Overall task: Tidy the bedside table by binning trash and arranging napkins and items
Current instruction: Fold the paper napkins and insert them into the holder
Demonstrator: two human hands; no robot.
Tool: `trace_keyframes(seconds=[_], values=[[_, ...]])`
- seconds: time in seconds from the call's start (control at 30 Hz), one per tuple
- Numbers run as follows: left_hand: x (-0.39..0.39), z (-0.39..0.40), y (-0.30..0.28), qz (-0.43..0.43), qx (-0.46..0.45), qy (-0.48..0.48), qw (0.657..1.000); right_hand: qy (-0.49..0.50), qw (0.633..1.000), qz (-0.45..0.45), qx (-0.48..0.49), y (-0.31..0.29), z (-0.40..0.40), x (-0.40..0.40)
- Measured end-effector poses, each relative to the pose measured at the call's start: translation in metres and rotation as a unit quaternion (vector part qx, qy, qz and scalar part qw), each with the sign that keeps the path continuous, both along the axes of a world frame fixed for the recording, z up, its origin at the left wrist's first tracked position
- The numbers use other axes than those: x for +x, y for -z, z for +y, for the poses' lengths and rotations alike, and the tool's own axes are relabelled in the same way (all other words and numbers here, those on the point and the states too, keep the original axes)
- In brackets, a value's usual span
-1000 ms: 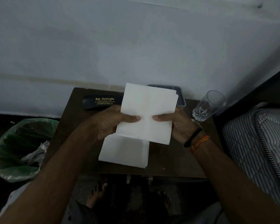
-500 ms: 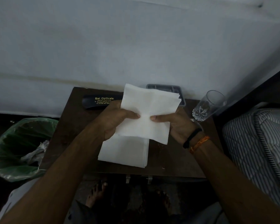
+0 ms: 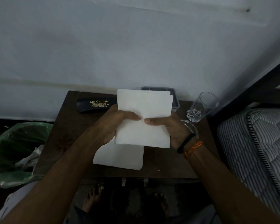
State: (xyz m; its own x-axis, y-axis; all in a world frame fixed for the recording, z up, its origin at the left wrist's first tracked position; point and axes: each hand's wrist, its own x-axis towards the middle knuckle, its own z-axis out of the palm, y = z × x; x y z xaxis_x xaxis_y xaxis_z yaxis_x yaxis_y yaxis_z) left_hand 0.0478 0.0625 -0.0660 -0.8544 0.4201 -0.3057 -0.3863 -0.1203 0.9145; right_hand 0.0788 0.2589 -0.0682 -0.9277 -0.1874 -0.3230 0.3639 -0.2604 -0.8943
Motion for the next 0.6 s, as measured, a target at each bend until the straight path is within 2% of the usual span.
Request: trace_keyframes(seconds=[0.27, 0.5, 0.6], values=[[-0.002, -0.001, 0.0, -0.011, 0.015, -0.029, 0.999, 0.045, 0.998, 0.013, 0.039, -0.003, 0.009, 0.002], [0.001, -0.001, -0.002, -0.038, 0.015, 0.007, 0.999, -0.006, 1.0, -0.002, 0.023, -0.006, 0.012, 0.005], [0.002, -0.002, -0.003, -0.048, 0.025, 0.012, 0.998, -0.035, 0.999, -0.014, -0.031, -0.004, 0.014, 0.002]])
